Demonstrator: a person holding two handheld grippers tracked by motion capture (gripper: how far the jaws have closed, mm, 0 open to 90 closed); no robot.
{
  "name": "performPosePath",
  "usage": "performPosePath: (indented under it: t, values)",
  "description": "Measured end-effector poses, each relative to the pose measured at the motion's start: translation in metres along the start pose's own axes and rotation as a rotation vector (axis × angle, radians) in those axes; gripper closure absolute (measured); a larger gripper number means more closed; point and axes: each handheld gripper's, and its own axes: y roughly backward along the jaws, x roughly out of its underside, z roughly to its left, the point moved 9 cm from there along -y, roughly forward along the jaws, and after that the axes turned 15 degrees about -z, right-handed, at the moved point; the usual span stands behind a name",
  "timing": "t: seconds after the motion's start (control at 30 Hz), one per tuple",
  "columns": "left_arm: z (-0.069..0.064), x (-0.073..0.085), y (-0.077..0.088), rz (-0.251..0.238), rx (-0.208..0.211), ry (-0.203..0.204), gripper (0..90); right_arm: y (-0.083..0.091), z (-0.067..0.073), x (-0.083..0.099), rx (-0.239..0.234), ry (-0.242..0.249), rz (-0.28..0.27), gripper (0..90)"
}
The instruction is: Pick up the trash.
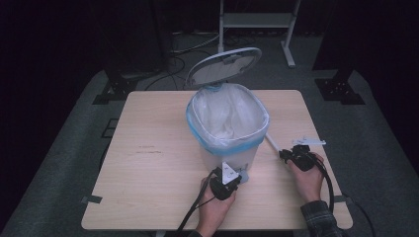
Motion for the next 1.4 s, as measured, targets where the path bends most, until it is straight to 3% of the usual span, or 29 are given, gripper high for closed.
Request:
performPosePath:
  t: [0.4,0.77,1.4]
  values:
    - [0.000,0.000,0.000,-0.001,0.000,0.002,90.0,0.025,-0.005,-0.007,0.003,-0.023,-0.028,79.3]
    - [0.000,0.000,0.000,-0.001,0.000,0.002,90.0,0.046,-0.001,-0.016,-0.008,-0.031,-0.060,79.3]
    - [0.000,0.000,0.000,-0.004,-0.002,0.003,90.0,0.088,0.006,-0.048,-0.031,-0.047,-0.136,79.3]
